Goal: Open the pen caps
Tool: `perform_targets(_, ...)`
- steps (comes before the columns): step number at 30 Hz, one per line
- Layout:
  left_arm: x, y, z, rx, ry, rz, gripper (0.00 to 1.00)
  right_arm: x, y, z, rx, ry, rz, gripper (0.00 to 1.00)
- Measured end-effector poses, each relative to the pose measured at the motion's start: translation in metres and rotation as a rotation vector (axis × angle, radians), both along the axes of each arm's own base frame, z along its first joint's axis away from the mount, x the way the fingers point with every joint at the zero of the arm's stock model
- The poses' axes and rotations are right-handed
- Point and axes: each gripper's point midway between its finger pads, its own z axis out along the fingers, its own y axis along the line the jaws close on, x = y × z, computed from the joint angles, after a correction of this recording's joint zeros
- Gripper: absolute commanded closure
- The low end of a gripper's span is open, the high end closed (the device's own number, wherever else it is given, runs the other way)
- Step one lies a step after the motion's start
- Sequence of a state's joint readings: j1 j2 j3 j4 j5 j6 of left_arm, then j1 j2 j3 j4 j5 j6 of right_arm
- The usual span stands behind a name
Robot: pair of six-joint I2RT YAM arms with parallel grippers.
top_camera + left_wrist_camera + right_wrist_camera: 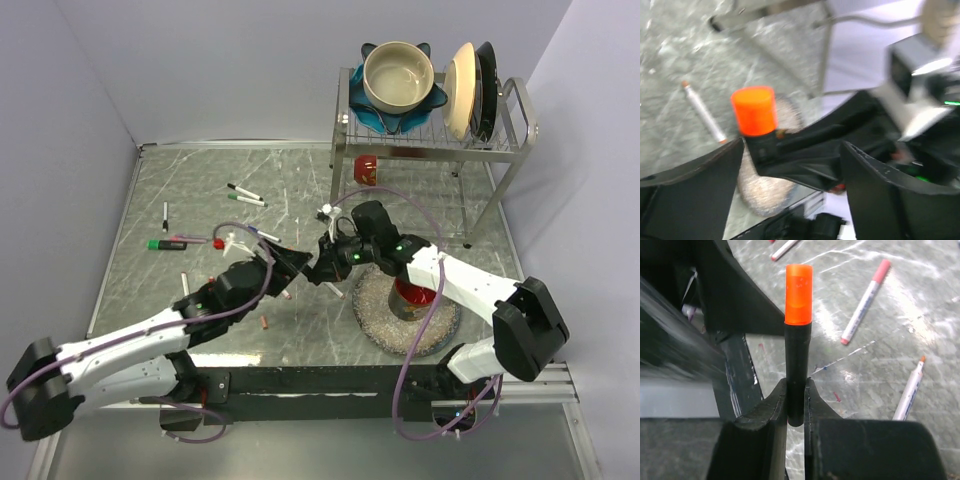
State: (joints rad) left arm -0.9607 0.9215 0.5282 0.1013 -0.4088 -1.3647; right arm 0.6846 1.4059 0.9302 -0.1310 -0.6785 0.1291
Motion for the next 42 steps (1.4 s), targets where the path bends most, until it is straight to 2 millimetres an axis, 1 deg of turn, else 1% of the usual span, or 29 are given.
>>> perform_targets(3, -0.004, 0.014, 0.017, -0.053, -0.050, 0.026, 0.15, -0.007, 0.000, 0.001, 0.000, -0.012, 0.070, 1.00)
perform_targets(4, -0.004, 0.017, 0.019, -0.055, -0.058, 0.032, 0.16, -0.010, 0.000, 0.000, 0.000, -0.015, 0.093, 1.00)
perform_targets(5, -0.005, 0.019, 0.019, -0.056, -0.061, 0.035, 0.19, -0.012, -0.001, -0.001, -0.003, -0.018, 0.108, 1.00)
perform_targets(8, -0.006, 0.020, 0.013, -0.034, -0.053, 0.037, 0.23, -0.015, -0.004, -0.005, -0.013, -0.023, 0.141, 1.00)
perform_targets(10, -0.005, 0.020, 0.009, -0.019, -0.046, 0.037, 0.24, -0.016, -0.005, -0.008, -0.019, -0.021, 0.151, 1.00)
perform_targets(16, -0.003, 0.018, -0.006, 0.047, -0.021, 0.037, 0.28, -0.020, -0.008, -0.008, -0.014, -0.009, 0.173, 1.00)
perform_targets(21, -0.001, 0.016, -0.019, 0.116, -0.008, 0.027, 0.35, -0.024, -0.007, -0.005, 0.007, 0.004, 0.199, 1.00)
perform_targets(22, 0.000, 0.015, -0.021, 0.124, -0.007, 0.025, 0.39, -0.025, -0.007, -0.005, 0.010, 0.006, 0.203, 1.00)
perform_targets(24, 0.000, 0.014, -0.023, 0.136, -0.008, 0.021, 0.43, -0.027, -0.007, -0.004, 0.014, 0.010, 0.209, 1.00)
perform_targets(25, 0.000, 0.014, -0.023, 0.140, -0.012, 0.018, 0.48, -0.027, -0.007, -0.004, 0.014, 0.011, 0.211, 1.00)
perform_targets(27, 0.001, 0.014, -0.022, 0.141, -0.020, 0.016, 0.55, -0.028, -0.007, -0.004, 0.016, 0.015, 0.217, 1.00)
perform_targets(28, 0.001, 0.013, -0.021, 0.141, -0.024, 0.015, 0.66, -0.029, -0.007, -0.004, 0.018, 0.017, 0.221, 1.00)
perform_targets(30, 0.001, 0.013, -0.020, 0.143, -0.031, 0.013, 0.80, -0.030, -0.007, -0.004, 0.019, 0.017, 0.227, 1.00)
perform_targets(31, 0.002, 0.013, -0.018, 0.136, -0.036, 0.013, 0.96, -0.031, -0.008, -0.004, 0.018, 0.016, 0.230, 1.00)
perform_targets(32, 0.002, 0.012, -0.015, 0.125, -0.044, 0.013, 0.99, -0.030, -0.008, -0.004, 0.018, 0.014, 0.233, 1.00)
perform_targets(33, 0.003, 0.011, -0.013, 0.119, -0.046, 0.014, 0.99, -0.030, -0.007, -0.004, 0.019, 0.010, 0.235, 1.00)
perform_targets(34, 0.003, 0.011, -0.011, 0.113, -0.053, 0.013, 0.99, -0.030, -0.007, -0.004, 0.019, 0.007, 0.236, 0.98)
perform_targets(35, 0.003, 0.011, -0.010, 0.112, -0.056, 0.013, 0.99, -0.030, -0.007, -0.003, 0.020, 0.004, 0.238, 0.93)
perform_targets(36, 0.003, 0.011, -0.010, 0.116, -0.057, 0.012, 0.99, -0.030, -0.007, -0.003, 0.022, 0.003, 0.240, 0.76)
perform_targets(38, 0.003, 0.010, -0.010, 0.115, -0.060, 0.008, 0.99, -0.031, -0.007, -0.002, 0.024, 0.003, 0.246, 0.60)
perform_targets(39, 0.003, 0.009, -0.009, 0.112, -0.063, 0.004, 0.99, -0.031, -0.007, -0.001, 0.026, 0.003, 0.250, 0.49)
perform_targets(42, 0.001, 0.005, -0.005, 0.082, -0.078, -0.014, 0.99, -0.033, -0.007, -0.001, 0.029, 0.004, 0.260, 0.39)
